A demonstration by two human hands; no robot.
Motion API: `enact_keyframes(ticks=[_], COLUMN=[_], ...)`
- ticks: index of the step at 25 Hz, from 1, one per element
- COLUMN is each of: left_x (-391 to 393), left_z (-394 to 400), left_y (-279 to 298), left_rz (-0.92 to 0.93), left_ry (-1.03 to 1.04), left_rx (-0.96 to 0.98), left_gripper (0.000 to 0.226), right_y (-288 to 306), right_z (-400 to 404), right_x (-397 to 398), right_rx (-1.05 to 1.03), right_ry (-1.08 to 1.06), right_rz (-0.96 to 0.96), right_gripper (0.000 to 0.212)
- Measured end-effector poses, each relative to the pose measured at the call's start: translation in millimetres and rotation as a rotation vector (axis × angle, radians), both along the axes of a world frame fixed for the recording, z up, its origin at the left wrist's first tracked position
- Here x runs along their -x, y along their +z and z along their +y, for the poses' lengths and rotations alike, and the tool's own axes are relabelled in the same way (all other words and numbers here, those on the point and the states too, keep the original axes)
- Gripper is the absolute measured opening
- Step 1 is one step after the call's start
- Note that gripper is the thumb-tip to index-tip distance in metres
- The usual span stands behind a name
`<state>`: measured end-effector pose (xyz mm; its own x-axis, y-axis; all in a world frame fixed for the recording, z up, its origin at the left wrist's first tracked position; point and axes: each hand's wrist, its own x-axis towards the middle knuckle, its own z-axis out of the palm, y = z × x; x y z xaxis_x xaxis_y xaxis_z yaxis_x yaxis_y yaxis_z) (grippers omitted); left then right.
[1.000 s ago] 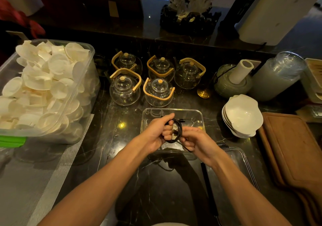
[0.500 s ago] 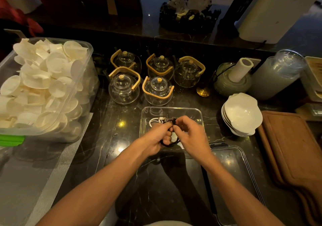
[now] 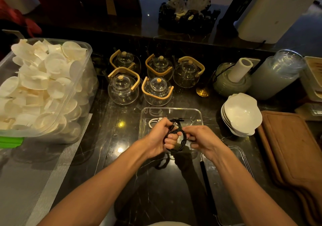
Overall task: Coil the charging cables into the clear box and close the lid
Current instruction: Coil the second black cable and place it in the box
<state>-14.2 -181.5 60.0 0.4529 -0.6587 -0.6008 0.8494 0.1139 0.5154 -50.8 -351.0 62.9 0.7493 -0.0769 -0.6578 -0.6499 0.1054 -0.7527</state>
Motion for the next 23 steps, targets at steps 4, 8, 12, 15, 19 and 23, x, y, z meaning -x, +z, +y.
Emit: enact_keyframes(ticks=[4,8,12,15,19,23], left_x=[-1.0,-4.0,-9.1,-11.0,-9.6,-9.1], left_z=[-0.5,0.7,4.7,2.2,4.2,4.3], left_y=[-0.2,0.1,3.0,-1.8,-13.6,-15.1], left_rz=[-0.228,-0.431,-0.433,-0.451,-0.567,-0.326], left_ry=[0.086,0.106,0.066,0.084,-0.002,0.026], left_rx=[-0.196,-0.393,-0.475,-0.473,-0.564,-0.373], left_gripper=[0.018,0.006,0.024,0.025,0.023,0.017], right_y=[0.5,1.1,-2.7,-8.6,-9.1,-22.3], right_z=[-5.8,0.1,6.8,10.1,17.2,25.0], right_x=[2.5,8.5,14.4,15.9,16.1,18.0], right_rx=[0.01,-0.063,-0.122,-0.024,0.059,0.405], right_ry=[0.179,0.267,0.266,0.303,0.249,0.212], right_rz=[0.081,0.013,-0.082,-0.142,-0.207,-0.445], right_gripper=[0.025,0.023,0.012,0.018,0.011,0.003])
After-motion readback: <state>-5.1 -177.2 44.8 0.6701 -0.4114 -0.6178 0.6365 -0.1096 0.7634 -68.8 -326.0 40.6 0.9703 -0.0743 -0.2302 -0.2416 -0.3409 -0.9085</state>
